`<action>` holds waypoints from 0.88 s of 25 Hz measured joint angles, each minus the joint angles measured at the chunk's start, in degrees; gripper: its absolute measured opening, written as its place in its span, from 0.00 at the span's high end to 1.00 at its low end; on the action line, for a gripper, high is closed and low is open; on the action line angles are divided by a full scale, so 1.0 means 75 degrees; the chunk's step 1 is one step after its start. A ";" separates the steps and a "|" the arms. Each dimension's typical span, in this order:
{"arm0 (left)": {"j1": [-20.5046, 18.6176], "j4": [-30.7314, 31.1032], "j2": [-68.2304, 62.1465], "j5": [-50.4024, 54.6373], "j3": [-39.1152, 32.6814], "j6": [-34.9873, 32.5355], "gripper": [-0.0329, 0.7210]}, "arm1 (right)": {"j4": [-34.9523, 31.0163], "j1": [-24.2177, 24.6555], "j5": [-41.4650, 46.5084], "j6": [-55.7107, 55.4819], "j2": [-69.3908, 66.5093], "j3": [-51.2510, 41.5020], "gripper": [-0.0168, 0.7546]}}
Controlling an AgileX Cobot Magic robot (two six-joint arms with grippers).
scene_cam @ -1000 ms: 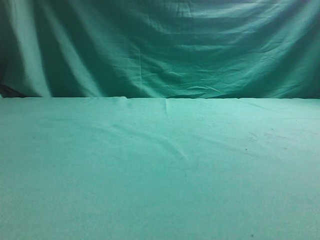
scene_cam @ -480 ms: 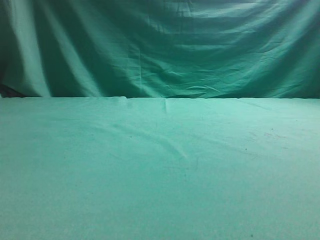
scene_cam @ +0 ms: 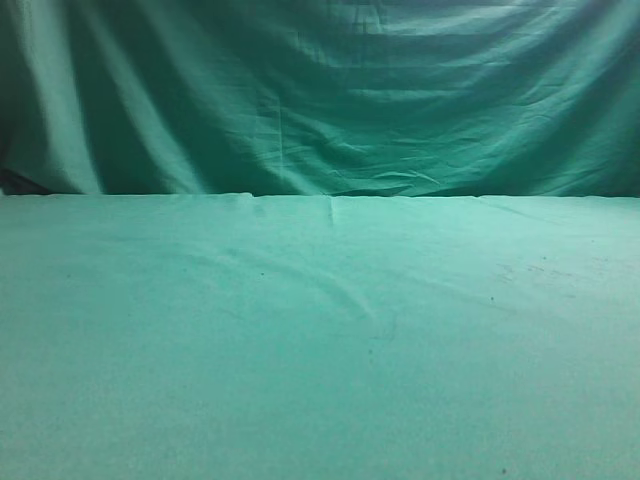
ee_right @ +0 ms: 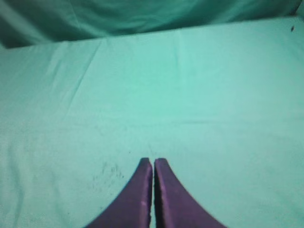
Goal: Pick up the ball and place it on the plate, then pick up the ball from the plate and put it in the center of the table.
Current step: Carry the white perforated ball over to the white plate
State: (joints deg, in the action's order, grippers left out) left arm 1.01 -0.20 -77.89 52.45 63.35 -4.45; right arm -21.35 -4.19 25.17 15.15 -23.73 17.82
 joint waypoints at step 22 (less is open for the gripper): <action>-0.0419 0.0158 -0.1592 -0.0923 0.0000 -0.0014 0.53 | 0.1325 -0.0976 0.2806 0.0763 -0.4228 0.3089 0.98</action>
State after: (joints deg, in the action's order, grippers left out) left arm -2.13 0.98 -89.83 45.52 63.35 -4.56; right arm -11.41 -11.51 46.21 20.87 -55.44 40.99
